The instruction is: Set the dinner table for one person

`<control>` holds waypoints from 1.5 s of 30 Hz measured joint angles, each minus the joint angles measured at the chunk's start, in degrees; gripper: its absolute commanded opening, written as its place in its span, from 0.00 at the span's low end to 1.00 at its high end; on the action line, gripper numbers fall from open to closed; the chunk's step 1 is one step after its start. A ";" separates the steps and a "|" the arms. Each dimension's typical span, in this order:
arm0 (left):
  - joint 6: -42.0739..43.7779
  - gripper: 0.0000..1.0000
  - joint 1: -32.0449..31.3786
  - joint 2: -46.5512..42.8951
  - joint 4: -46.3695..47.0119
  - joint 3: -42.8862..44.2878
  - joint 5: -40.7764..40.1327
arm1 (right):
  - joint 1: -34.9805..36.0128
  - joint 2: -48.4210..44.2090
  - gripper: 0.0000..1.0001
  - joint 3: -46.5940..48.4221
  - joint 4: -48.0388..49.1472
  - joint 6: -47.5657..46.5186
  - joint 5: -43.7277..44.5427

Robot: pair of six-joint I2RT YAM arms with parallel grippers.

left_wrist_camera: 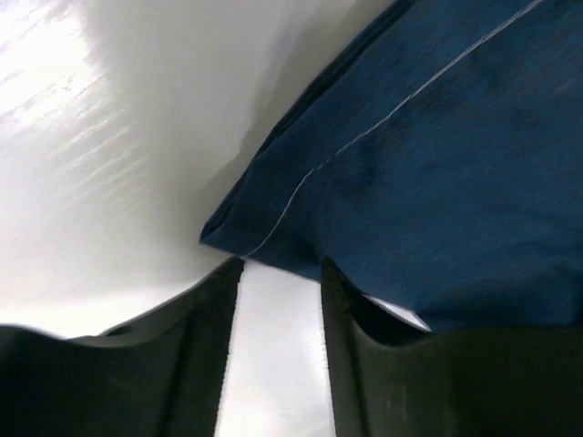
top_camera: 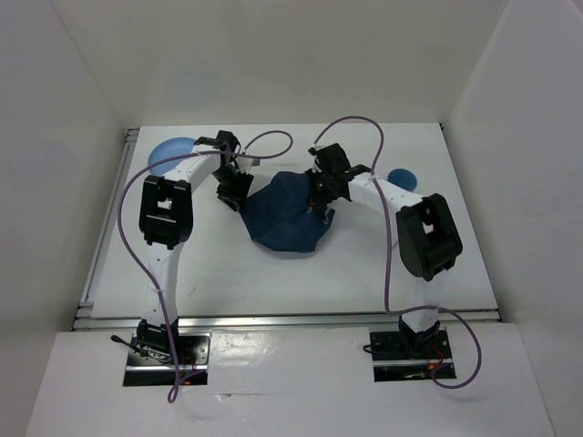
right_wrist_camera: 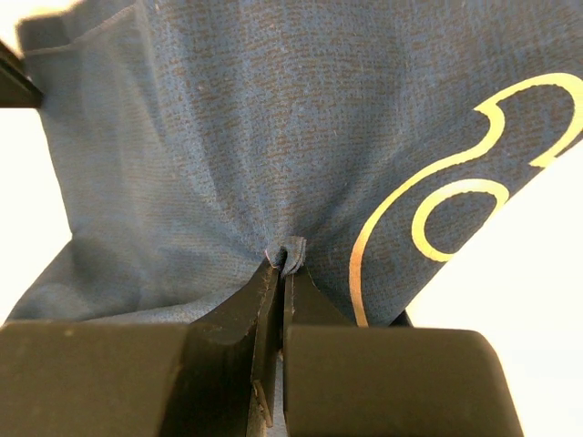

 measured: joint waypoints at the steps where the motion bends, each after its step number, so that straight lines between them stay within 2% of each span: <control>1: 0.04 0.55 -0.11 -0.13 -0.04 -0.04 0.44 | -0.02 -0.68 0.00 -0.26 0.07 -0.17 -0.07; 11: -1.27 0.56 -0.81 0.55 -0.46 1.22 1.31 | 0.00 -2.69 0.00 -0.85 0.90 -0.63 -0.72; 15: -2.38 0.66 -0.96 0.87 -0.13 2.16 -0.26 | 0.00 -2.73 0.00 -1.38 1.14 -0.66 -1.18; 17: -2.49 0.64 -1.09 1.14 0.17 2.84 -1.01 | 0.00 -2.80 0.00 -1.73 1.29 -0.66 -1.31; 18: -2.45 0.57 -1.38 1.40 0.39 3.23 -1.46 | 0.00 -2.80 0.00 -1.73 1.27 -0.63 -1.44; 19: -2.43 0.43 -1.49 1.62 0.52 3.56 -1.95 | 0.00 -2.80 0.00 -1.73 1.31 -0.70 -1.60; 21: -1.77 0.24 -1.88 2.10 1.27 3.98 -3.52 | -0.02 -2.82 0.00 -1.73 1.31 -0.87 -1.77; 22: -1.66 0.00 -2.08 2.29 1.53 4.13 -4.13 | 0.00 -2.82 0.00 -1.73 1.31 -0.90 -1.81; 26: -0.74 0.00 -2.80 2.43 2.10 3.93 -5.35 | -0.02 -2.84 0.00 -1.73 1.33 -1.05 -2.10; 27: -0.59 0.00 -2.84 2.12 2.43 3.52 -5.40 | -0.02 -2.84 0.03 -1.73 1.33 -1.05 -2.12; 29: -0.35 0.00 -2.84 1.25 3.48 2.21 -5.35 | 0.00 -2.84 0.23 -1.73 1.33 -1.07 -2.21; 30: -0.31 0.00 -2.84 0.74 4.02 1.42 -5.35 | 0.00 -2.82 0.69 -1.73 1.33 -0.87 -2.16; 31: -0.28 0.00 -2.84 0.13 4.48 0.66 -5.35 | 0.00 -2.84 0.80 -1.70 1.29 -0.83 -1.97; 32: -0.31 0.00 -2.82 -0.42 4.76 -0.26 -5.35 | -0.02 -2.84 0.86 -1.64 1.20 -0.76 -1.70; 35: -0.35 0.00 -2.82 -3.30 5.70 -4.92 -6.62 | 0.00 -3.13 0.87 -1.51 0.33 0.46 -0.04; 37: -0.33 0.00 -2.86 -6.01 5.84 -9.16 -7.48 | 0.00 -3.74 0.86 -1.49 -0.96 2.08 1.49; 38: -0.31 0.00 -2.86 -7.21 5.68 -10.88 -7.74 | -0.02 -4.17 0.81 -1.44 -1.92 3.41 2.36; 42: -0.31 0.00 -2.86 -11.26 4.81 -15.19 -8.15 | -0.02 -5.20 0.79 -1.36 -5.88 8.55 6.75; 44: -0.31 0.00 -2.86 -12.46 4.68 -15.65 -8.11 | -0.15 -5.16 0.79 -1.36 -7.04 10.21 8.13; 45: -0.31 0.00 -2.86 -12.79 4.68 -15.65 -8.11 | -0.35 -5.11 0.83 -1.33 -7.54 10.75 8.31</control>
